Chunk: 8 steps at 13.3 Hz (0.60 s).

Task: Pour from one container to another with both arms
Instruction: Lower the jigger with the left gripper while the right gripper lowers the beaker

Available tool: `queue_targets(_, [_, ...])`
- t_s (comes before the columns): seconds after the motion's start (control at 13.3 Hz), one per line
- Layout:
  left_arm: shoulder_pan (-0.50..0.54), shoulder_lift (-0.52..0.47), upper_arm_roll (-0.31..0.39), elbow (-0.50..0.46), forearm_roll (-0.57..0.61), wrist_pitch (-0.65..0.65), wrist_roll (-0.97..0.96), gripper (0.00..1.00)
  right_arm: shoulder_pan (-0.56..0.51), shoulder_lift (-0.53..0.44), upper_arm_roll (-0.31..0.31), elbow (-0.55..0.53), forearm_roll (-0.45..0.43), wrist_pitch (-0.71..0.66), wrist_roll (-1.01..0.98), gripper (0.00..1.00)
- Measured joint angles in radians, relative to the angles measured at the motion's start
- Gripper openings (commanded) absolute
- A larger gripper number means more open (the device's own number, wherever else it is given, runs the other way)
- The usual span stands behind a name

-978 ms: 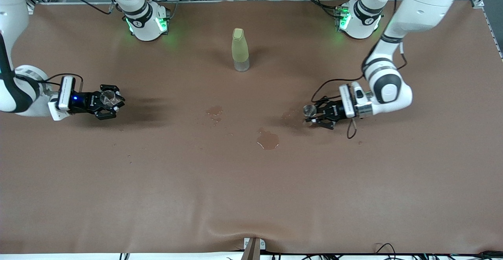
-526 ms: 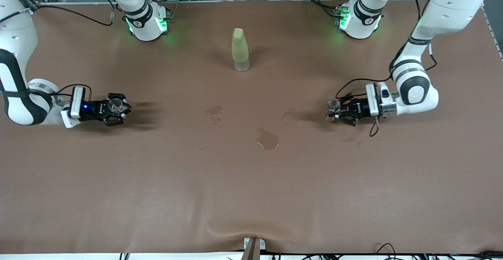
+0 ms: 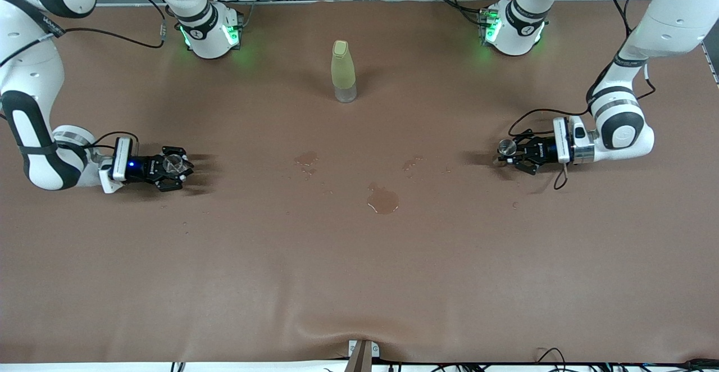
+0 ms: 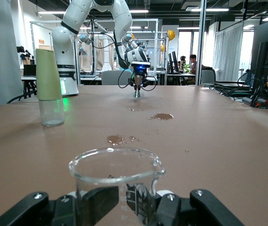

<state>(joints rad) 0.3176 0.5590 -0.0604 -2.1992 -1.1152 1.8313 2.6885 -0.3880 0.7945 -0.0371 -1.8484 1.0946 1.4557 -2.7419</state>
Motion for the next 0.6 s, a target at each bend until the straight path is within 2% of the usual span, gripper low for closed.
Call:
queue_targets(0.38, [0.037,0.044,-0.002,0.039,0.03,-0.034,0.012,0.0,0.007,0.075,0.007,0.06,0.0,0.008,-0.006,0.0])
queue_targets(0.6, [0.037,0.045,-0.003,0.042,0.031,-0.036,0.012,0.04,0.011,0.119,0.009,0.095,0.0,0.014,-0.012,0.0])
